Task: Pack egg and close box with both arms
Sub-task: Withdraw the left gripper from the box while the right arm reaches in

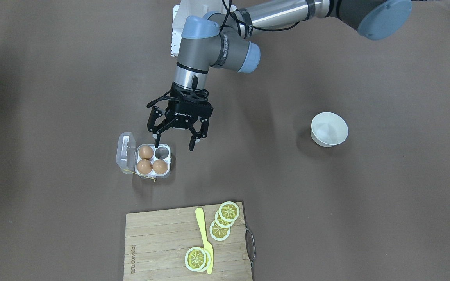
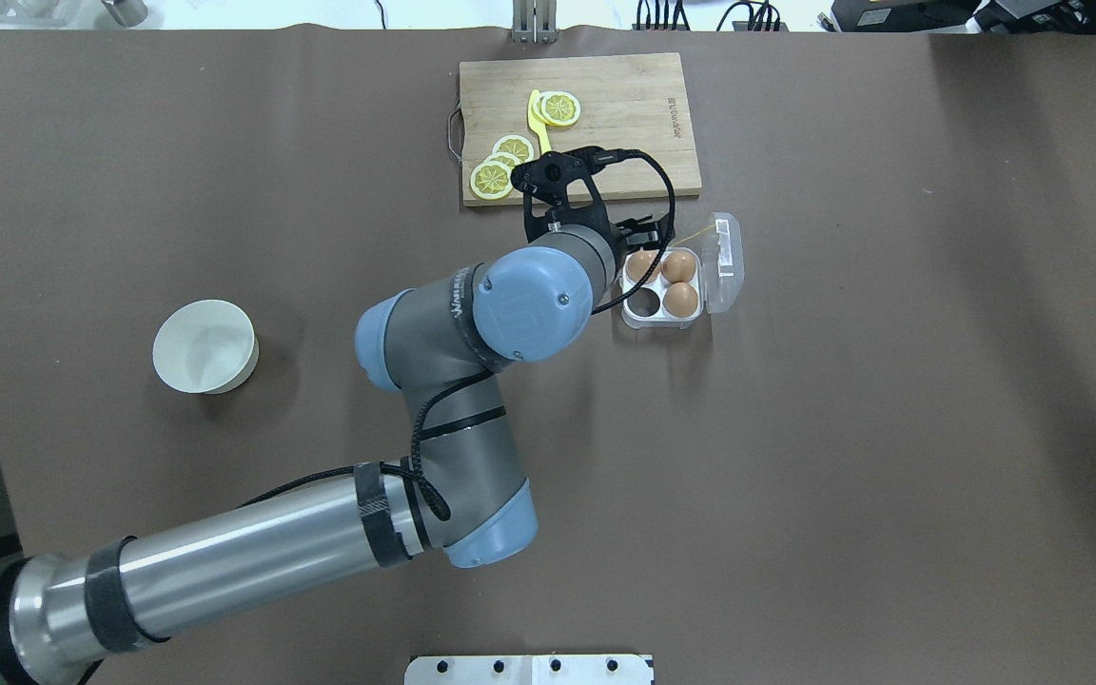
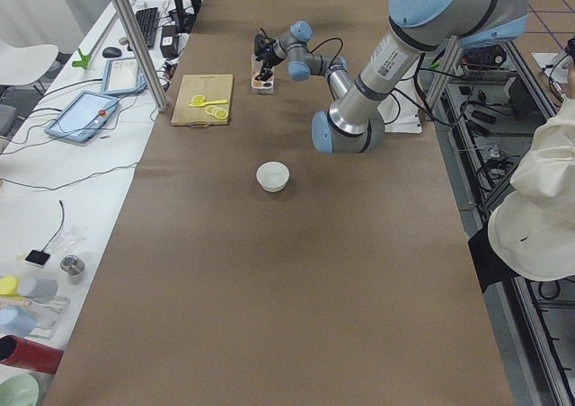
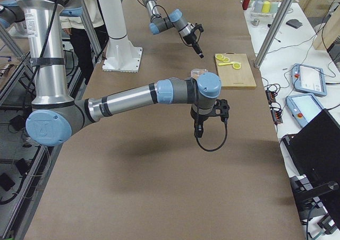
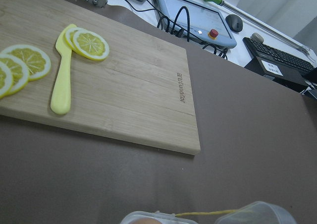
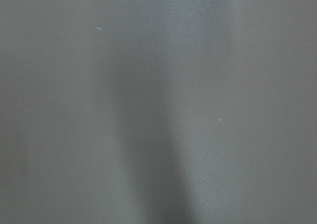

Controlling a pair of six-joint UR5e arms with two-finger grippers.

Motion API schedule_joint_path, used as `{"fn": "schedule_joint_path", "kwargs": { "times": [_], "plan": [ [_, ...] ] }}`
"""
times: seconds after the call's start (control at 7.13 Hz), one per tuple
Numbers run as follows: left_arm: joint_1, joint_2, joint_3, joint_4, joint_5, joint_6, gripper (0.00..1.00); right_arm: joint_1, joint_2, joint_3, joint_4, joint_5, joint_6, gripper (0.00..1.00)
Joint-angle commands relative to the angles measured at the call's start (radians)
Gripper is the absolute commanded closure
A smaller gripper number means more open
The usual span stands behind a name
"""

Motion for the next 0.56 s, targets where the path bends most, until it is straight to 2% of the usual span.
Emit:
{"fn": "schedule_joint_path", "kwargs": {
  "times": [0.0,0.14,0.42],
  "plan": [
    [-0.124,0.18,-0.271,0.15,-0.202,0.07,0.02,-0.073,-0.002,0.005,0.211,-0.001,0.263,0.0],
    [-0.191,0.249,-0.348,0.175,-0.297,0.11,0.02,-0.137,-0.002,0.002,0.3,-0.008,0.386,0.02],
    [-0.325,0.357,-0.419,0.179,-0.452,0.177,0.02,-0.269,0.014,-0.007,0.466,-0.036,0.581,0.48]
  ]
}}
